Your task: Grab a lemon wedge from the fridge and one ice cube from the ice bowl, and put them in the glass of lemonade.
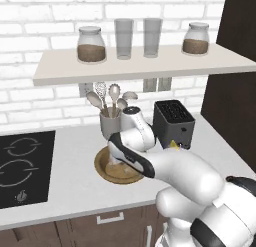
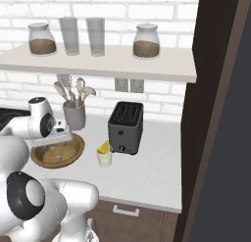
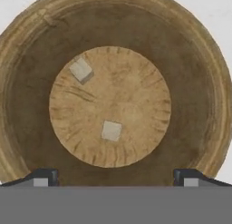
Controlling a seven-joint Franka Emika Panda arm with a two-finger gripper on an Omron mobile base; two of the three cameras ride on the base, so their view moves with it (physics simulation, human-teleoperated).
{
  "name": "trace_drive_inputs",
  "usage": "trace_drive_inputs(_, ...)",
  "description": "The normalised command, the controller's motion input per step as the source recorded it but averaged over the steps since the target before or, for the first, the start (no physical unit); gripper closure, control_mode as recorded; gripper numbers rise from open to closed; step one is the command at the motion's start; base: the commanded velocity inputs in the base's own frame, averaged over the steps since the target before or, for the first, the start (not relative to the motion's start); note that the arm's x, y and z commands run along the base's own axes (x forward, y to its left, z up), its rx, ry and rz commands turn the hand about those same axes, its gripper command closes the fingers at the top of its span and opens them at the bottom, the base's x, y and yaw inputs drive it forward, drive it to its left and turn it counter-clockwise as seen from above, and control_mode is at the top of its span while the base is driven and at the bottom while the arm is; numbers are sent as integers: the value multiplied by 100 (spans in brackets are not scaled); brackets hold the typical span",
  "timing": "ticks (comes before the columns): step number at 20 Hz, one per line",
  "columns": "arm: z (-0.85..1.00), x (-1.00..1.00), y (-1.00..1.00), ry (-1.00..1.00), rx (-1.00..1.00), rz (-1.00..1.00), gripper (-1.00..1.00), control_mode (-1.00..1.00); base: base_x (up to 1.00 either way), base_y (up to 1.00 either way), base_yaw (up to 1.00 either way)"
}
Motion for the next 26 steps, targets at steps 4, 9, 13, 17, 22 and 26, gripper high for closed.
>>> trace_drive_inputs(4,-35,22,26,14,-1,-7,-100,-100,0,0,0)
trace_drive_inputs(9,-39,1,0,8,0,-3,-100,-100,0,0,0)
trace_drive_inputs(13,-44,0,0,1,0,0,-100,-100,0,0,0)
trace_drive_inputs(17,-41,0,0,0,0,-1,-100,-100,0,0,0)
trace_drive_inputs(22,-17,-4,-17,-2,2,-4,-100,-100,0,0,0)
trace_drive_inputs(26,-6,0,-17,-3,5,-12,-100,-100,0,0,0)
